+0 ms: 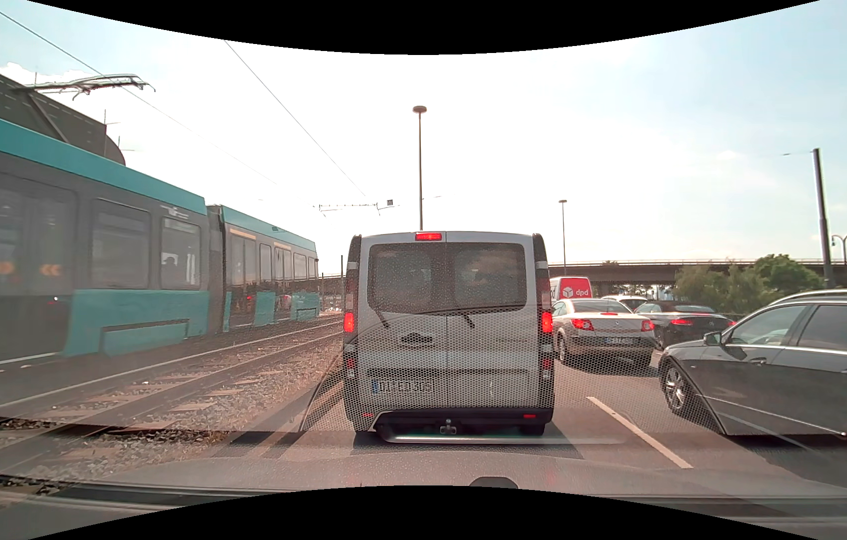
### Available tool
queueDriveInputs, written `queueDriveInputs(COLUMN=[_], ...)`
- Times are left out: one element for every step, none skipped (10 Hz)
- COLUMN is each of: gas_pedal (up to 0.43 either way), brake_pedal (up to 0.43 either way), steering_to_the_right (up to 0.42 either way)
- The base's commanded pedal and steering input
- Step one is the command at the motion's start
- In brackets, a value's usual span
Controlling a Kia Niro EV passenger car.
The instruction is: Follow the waypoints while adhering to traffic rules and regulations
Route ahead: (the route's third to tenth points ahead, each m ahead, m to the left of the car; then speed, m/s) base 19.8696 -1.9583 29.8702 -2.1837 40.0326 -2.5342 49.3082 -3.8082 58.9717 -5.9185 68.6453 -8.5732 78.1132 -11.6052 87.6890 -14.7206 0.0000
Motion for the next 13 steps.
queueDriveInputs(gas_pedal=[0.000,0.000,0.000,0.000,0.000,0.000,0.000,0.000,0.000,0.000,0.000,0.000,0.000], brake_pedal=[0.250,0.250,0.250,0.244,0.244,0.250,0.250,0.250,0.250,0.250,0.250,0.244,0.250], steering_to_the_right=[-0.003,-0.003,-0.003,-0.003,-0.003,-0.003,-0.003,-0.003,-0.003,-0.003,-0.003,-0.003,-0.003])
